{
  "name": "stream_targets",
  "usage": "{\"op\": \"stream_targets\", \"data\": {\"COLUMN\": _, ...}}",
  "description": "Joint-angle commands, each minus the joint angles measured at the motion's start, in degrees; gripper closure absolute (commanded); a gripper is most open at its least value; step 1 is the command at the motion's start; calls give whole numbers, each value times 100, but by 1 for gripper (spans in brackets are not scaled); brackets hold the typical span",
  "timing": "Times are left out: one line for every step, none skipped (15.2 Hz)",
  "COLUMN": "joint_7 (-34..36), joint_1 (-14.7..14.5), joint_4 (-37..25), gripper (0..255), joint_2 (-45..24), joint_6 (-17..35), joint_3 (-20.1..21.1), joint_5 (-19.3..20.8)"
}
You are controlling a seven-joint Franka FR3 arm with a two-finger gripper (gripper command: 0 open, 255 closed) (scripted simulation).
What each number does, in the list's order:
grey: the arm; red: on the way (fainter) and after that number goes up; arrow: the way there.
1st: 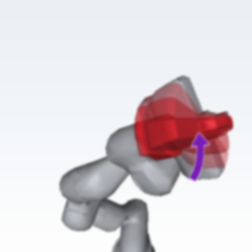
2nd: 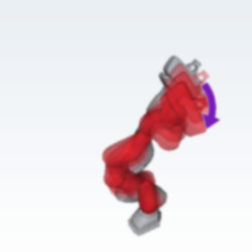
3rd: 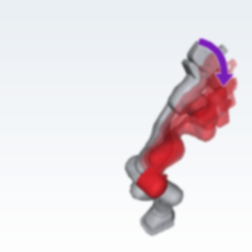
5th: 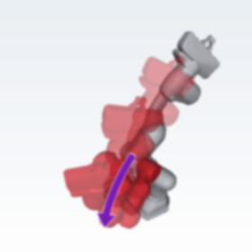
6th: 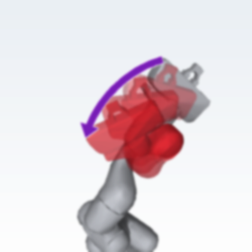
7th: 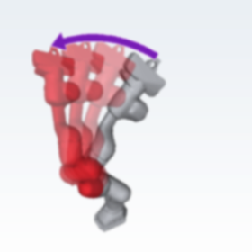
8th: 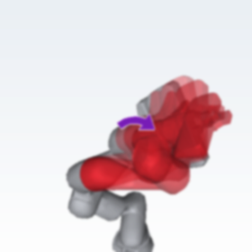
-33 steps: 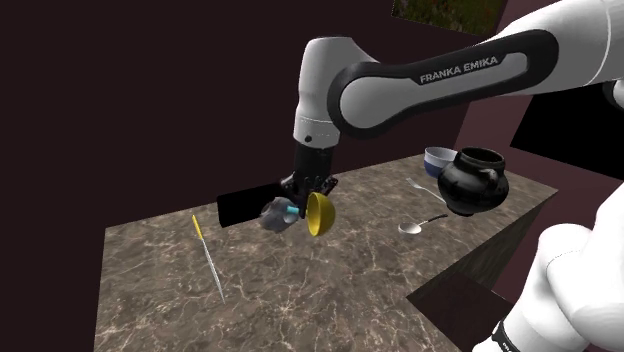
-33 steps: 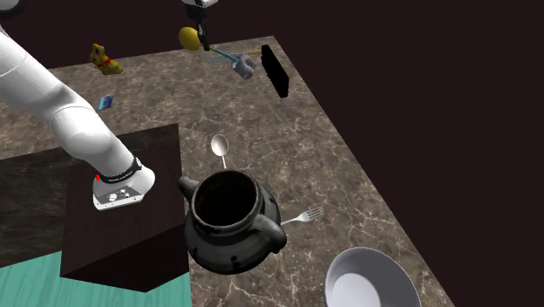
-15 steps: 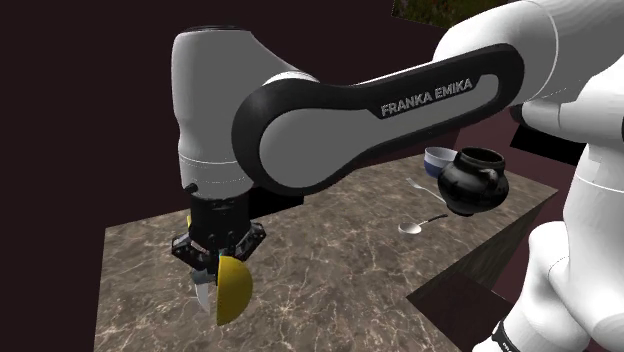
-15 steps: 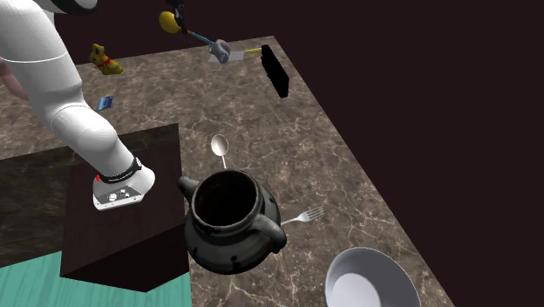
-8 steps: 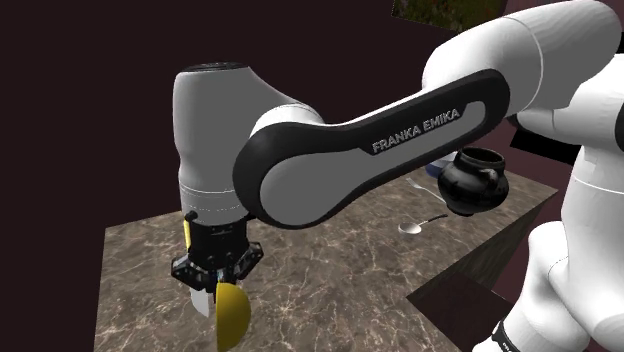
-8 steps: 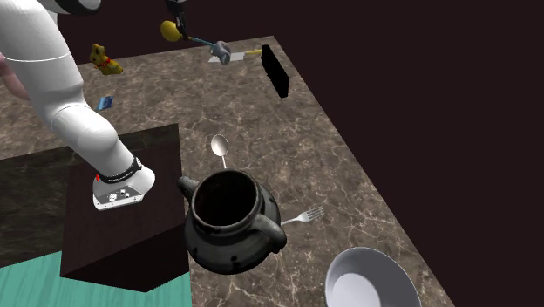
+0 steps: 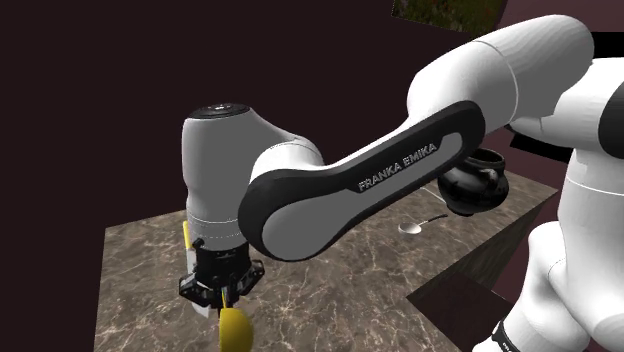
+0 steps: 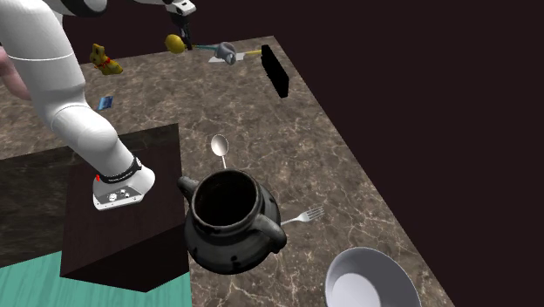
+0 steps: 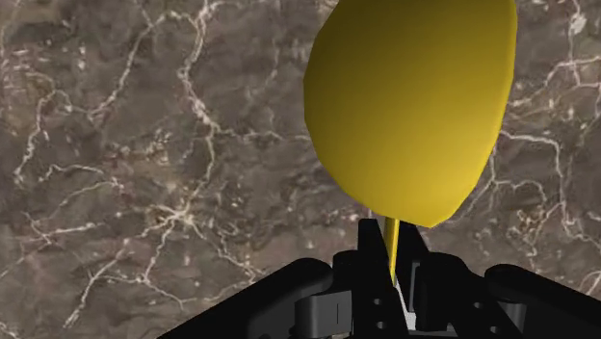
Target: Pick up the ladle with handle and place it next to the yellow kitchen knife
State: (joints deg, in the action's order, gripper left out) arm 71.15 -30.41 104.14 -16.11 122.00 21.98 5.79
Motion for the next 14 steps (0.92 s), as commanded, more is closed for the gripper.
{"op": "stream_targets", "data": {"joint_7": 22, "joint_1": -2, "joint_4": 83, "gripper": 255, "joint_2": -55, "joint_6": 126, "joint_3": -17, "joint_5": 31}}
{"op": "stream_targets", "data": {"joint_7": 32, "joint_1": -5, "joint_4": 120, "gripper": 255, "joint_2": -87, "joint_6": 192, "joint_3": -22, "joint_5": 48}}
{"op": "stream_targets", "data": {"joint_7": 43, "joint_1": -10, "joint_4": 156, "gripper": 255, "joint_2": -120, "joint_6": 259, "joint_3": -28, "joint_5": 65}}
{"op": "stream_targets", "data": {"joint_7": 53, "joint_1": -14, "joint_4": 190, "gripper": 255, "joint_2": -154, "joint_6": 325, "joint_3": -34, "joint_5": 82}}
{"op": "stream_targets", "data": {"joint_7": 64, "joint_1": -19, "joint_4": 223, "gripper": 255, "joint_2": -190, "joint_6": 390, "joint_3": -41, "joint_5": 100}}
{"op": "stream_targets", "data": {"joint_7": 75, "joint_1": -24, "joint_4": 255, "gripper": 255, "joint_2": -226, "joint_6": 456, "joint_3": -48, "joint_5": 119}}
{"op": "stream_targets", "data": {"joint_7": 87, "joint_1": -29, "joint_4": 285, "gripper": 255, "joint_2": -263, "joint_6": 520, "joint_3": -55, "joint_5": 138}}
{"op": "stream_targets", "data": {"joint_7": 99, "joint_1": -35, "joint_4": 314, "gripper": 255, "joint_2": -301, "joint_6": 585, "joint_3": -63, "joint_5": 158}}
{"op": "stream_targets", "data": {"joint_7": 111, "joint_1": -41, "joint_4": 342, "gripper": 255, "joint_2": -340, "joint_6": 649, "joint_3": -72, "joint_5": 178}}
{"op": "stream_targets", "data": {"joint_7": 119, "joint_1": -45, "joint_4": 358, "gripper": 255, "joint_2": -364, "joint_6": 688, "joint_3": -77, "joint_5": 190}}
{"op": "stream_targets", "data": {"joint_7": 118, "joint_1": -44, "joint_4": 359, "gripper": 255, "joint_2": -364, "joint_6": 688, "joint_3": -77, "joint_5": 190}}
{"op": "stream_targets", "data": {"joint_7": 119, "joint_1": -44, "joint_4": 359, "gripper": 255, "joint_2": -364, "joint_6": 688, "joint_3": -77, "joint_5": 190}}
{"op": "stream_targets", "data": {"joint_7": 119, "joint_1": -44, "joint_4": 358, "gripper": 255, "joint_2": -364, "joint_6": 688, "joint_3": -77, "joint_5": 190}}
{"op": "stream_targets", "data": {"joint_7": 119, "joint_1": -44, "joint_4": 358, "gripper": 255, "joint_2": -364, "joint_6": 688, "joint_3": -77, "joint_5": 190}}
